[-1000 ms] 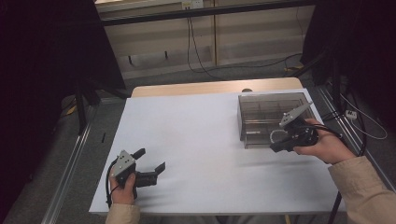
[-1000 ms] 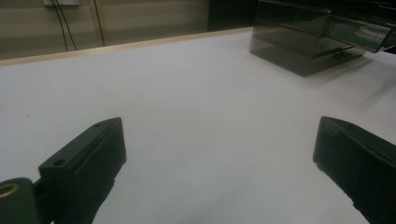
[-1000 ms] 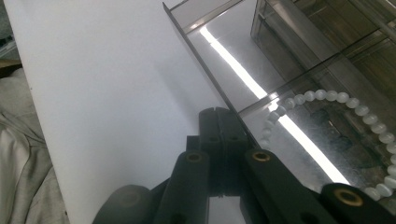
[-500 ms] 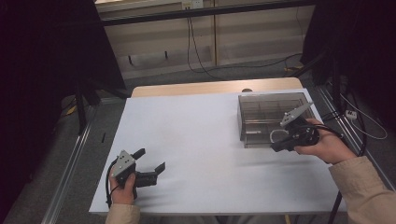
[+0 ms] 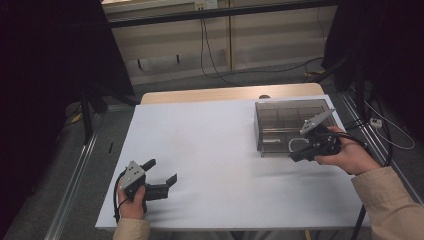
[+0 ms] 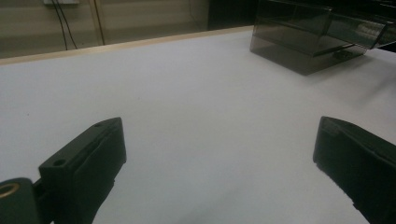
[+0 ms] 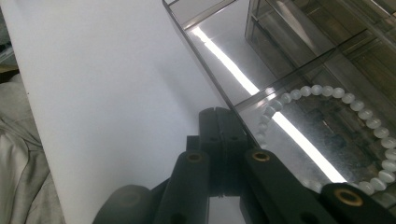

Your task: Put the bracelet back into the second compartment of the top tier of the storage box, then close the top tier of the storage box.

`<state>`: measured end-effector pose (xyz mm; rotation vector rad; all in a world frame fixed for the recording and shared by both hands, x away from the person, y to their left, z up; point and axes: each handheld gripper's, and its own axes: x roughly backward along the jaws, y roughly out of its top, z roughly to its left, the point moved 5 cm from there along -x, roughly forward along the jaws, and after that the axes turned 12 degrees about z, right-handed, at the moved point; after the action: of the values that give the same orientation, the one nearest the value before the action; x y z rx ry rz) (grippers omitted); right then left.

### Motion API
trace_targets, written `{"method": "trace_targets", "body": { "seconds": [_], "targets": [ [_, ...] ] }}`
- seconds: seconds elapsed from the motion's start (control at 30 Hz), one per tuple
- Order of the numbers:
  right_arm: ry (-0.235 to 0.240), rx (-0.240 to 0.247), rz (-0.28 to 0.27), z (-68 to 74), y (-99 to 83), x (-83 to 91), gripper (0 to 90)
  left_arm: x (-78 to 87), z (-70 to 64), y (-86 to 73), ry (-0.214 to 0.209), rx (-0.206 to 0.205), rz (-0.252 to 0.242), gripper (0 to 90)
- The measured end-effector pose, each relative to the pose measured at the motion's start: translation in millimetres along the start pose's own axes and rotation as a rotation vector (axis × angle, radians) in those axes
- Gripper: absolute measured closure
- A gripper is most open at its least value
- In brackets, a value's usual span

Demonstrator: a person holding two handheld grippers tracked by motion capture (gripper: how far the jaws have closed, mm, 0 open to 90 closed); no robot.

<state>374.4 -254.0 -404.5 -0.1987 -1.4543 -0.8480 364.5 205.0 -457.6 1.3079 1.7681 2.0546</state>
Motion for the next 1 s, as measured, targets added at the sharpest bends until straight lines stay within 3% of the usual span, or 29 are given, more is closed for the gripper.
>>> {"method": "trace_targets", "body": {
  "seconds": [0.6, 0.7, 1.0],
  "targets": [
    [0.000, -0.001, 0.000, -0.3, 2.1, -2.6, 90.0, 0.5, 0.5, 0.0, 0.002, -0.001, -0.001, 2.7],
    [-0.025, -0.006, 0.019, -2.8, 1.4, -5.6, 90.0, 0.5, 0.6, 0.1, 0.002, -0.001, -0.001, 2.7],
    [-0.014, -0.017, -0.002, -6.0, -0.1, -5.4, 90.0, -0.2, 0.2, -0.1, 0.000, 0.001, 0.000, 2.7]
  ]
}}
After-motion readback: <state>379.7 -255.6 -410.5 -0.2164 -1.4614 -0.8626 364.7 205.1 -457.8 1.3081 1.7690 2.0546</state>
